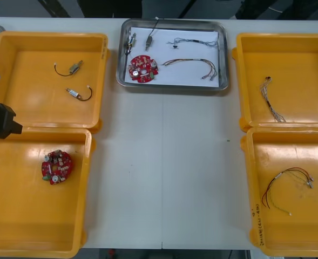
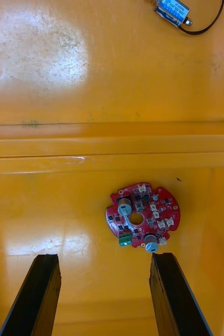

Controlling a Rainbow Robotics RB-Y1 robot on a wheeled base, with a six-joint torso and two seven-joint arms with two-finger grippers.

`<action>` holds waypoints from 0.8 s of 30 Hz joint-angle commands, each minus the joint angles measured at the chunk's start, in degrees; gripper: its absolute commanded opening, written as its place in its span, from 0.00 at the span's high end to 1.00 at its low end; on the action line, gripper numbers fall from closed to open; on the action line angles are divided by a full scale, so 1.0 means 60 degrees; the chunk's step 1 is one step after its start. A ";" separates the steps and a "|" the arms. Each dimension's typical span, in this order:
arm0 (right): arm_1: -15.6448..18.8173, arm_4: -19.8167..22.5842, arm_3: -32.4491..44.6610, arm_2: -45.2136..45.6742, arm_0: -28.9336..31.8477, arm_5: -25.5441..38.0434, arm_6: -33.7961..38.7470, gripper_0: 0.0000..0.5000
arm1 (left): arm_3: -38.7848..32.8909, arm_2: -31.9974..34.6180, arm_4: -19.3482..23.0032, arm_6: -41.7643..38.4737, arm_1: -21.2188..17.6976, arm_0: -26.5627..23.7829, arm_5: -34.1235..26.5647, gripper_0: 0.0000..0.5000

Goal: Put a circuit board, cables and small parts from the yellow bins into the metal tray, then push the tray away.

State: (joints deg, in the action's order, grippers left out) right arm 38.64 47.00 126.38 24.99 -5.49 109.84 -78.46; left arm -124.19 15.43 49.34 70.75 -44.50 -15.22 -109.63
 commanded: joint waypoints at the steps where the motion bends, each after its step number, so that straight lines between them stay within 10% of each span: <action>1: 0.0474 0.0121 0.0295 0.0332 0.0314 0.0027 0.0494 0.00 | -0.0293 0.0284 -0.0080 0.0953 -0.0391 0.0149 -0.0061 0.00; 24: 0.0547 0.0209 0.0309 0.0229 0.0460 0.0027 0.0655 0.00 | -0.0293 0.0284 -0.0080 0.0953 -0.0391 0.0149 -0.0061 0.00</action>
State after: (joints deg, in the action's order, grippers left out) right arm 39.47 47.76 126.44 25.28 -3.75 109.84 -76.29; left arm -124.19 15.43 49.34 70.75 -44.50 -15.22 -109.63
